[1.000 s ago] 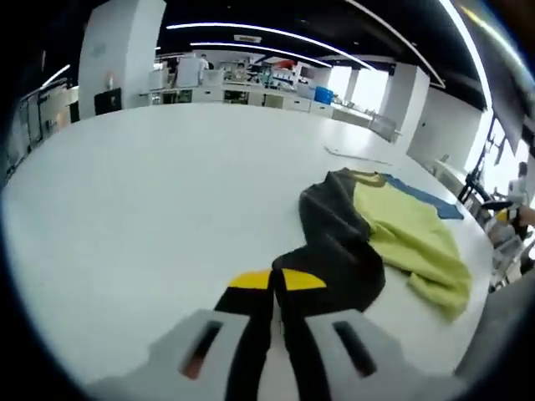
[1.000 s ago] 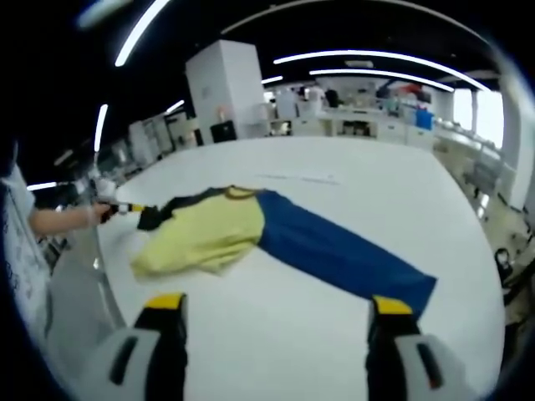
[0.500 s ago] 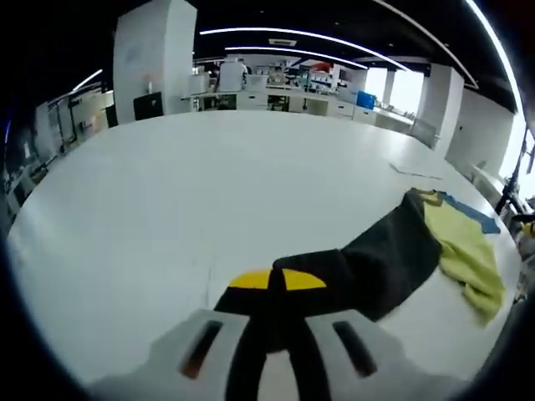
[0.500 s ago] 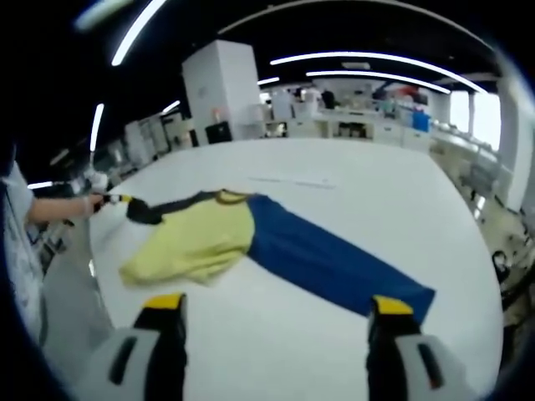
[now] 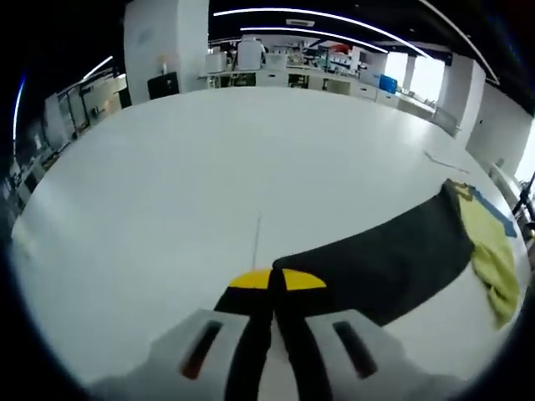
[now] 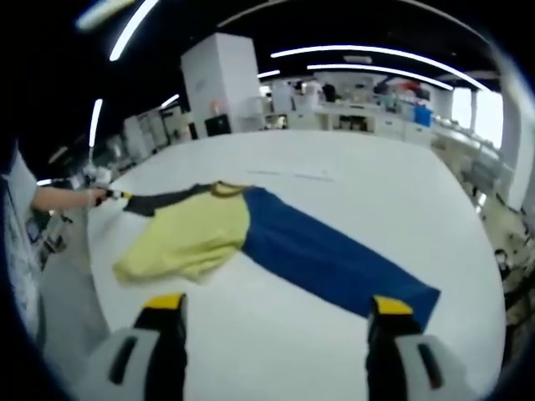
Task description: Fold the garment on the visible template until the final outline fits inside the template.
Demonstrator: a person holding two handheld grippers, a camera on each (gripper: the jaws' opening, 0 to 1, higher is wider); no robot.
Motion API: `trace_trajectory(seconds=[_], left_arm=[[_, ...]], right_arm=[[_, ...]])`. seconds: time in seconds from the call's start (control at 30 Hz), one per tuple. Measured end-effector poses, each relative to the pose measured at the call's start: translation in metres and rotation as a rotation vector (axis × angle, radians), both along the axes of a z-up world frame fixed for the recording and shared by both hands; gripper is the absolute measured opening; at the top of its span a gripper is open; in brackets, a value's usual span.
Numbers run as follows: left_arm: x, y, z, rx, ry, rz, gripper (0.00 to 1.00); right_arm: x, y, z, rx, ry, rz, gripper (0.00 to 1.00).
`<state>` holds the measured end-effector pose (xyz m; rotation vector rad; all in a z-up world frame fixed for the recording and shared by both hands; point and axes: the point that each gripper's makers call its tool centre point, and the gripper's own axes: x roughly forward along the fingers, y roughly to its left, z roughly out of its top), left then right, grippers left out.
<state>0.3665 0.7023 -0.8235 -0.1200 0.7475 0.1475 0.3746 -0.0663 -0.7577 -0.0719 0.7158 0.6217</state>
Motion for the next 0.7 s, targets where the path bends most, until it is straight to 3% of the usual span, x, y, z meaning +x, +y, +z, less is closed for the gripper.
trace_trajectory(seconds=[0.23, 0.7], left_arm=[[0.006, 0.016, -0.014, 0.029, 0.046, 0.011, 0.00], [0.010, 0.018, -0.012, 0.036, 0.031, 0.034, 0.01]], right_arm=[[-0.006, -0.006, -0.007, -0.012, 0.021, -0.005, 0.89], [-0.010, -0.010, -0.006, -0.020, 0.017, -0.017, 0.90]])
